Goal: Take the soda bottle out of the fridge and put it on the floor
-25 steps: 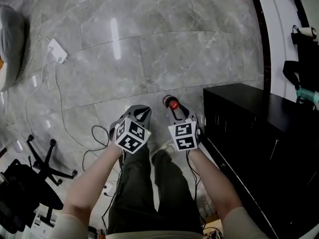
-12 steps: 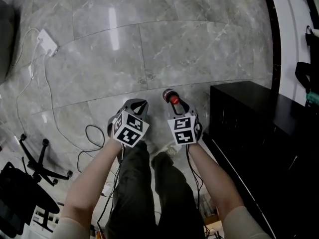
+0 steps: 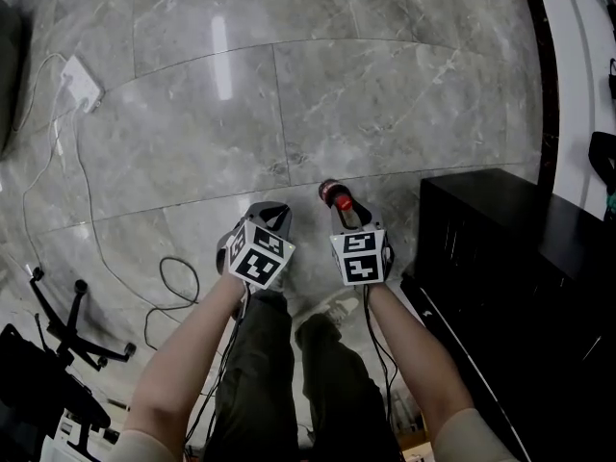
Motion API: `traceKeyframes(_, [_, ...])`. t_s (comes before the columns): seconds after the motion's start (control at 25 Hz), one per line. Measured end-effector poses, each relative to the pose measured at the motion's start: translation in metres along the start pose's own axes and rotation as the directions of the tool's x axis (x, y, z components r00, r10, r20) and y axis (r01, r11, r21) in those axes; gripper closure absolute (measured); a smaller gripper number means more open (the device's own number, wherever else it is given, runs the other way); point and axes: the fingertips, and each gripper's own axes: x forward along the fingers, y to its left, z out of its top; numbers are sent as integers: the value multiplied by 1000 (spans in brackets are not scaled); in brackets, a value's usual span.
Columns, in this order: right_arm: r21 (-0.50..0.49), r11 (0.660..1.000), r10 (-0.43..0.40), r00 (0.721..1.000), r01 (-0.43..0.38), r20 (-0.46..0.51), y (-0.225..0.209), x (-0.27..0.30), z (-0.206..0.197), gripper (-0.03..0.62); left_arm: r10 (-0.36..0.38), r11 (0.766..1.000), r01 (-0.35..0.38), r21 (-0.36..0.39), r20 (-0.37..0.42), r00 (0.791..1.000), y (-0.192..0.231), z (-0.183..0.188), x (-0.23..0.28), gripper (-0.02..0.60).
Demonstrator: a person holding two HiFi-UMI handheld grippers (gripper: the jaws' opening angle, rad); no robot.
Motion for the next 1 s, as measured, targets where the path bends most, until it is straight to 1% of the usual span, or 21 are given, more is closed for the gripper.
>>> traceKeyframes(0.12, [11,1000,-1,1000,1,-23,0,15,-12,482,-6,1000,6,-6,-7,1000,0,-6,16,574])
traceKeyframes(0.28, [21,1000,1,999,0,-45,-1,34,-25,482,-16,999,16,-35,-4,1000,1,-13,30,574])
traceKeyframes(0.48, [4,1000,-3,1000,3,-19,1,41,-24,480,-13,999,12,-43,-7,1000,3,-22,38,574])
traceKeyframes(0.72, [-70,997,19,998,-22,-55,10,42,-25,471,-11,998,11,-58,-3,1000,3,-22,32,574])
traceKeyframes(0.8, [-84,996,23,997,-29,-70,11,41,-25,459,-9,998,9,-59,4,1000,3,-18,27,574])
traceKeyframes(0.92, [-57,998,28,997,-32,-69,8,37,-22,444,-3,998,4,-67,15,1000,3,-12,21,574])
traceKeyframes(1.0, [-35,999,37,998,-39,-56,7,33,-19,445,2,997,-1,-71,19,1000,3,-8,16,574])
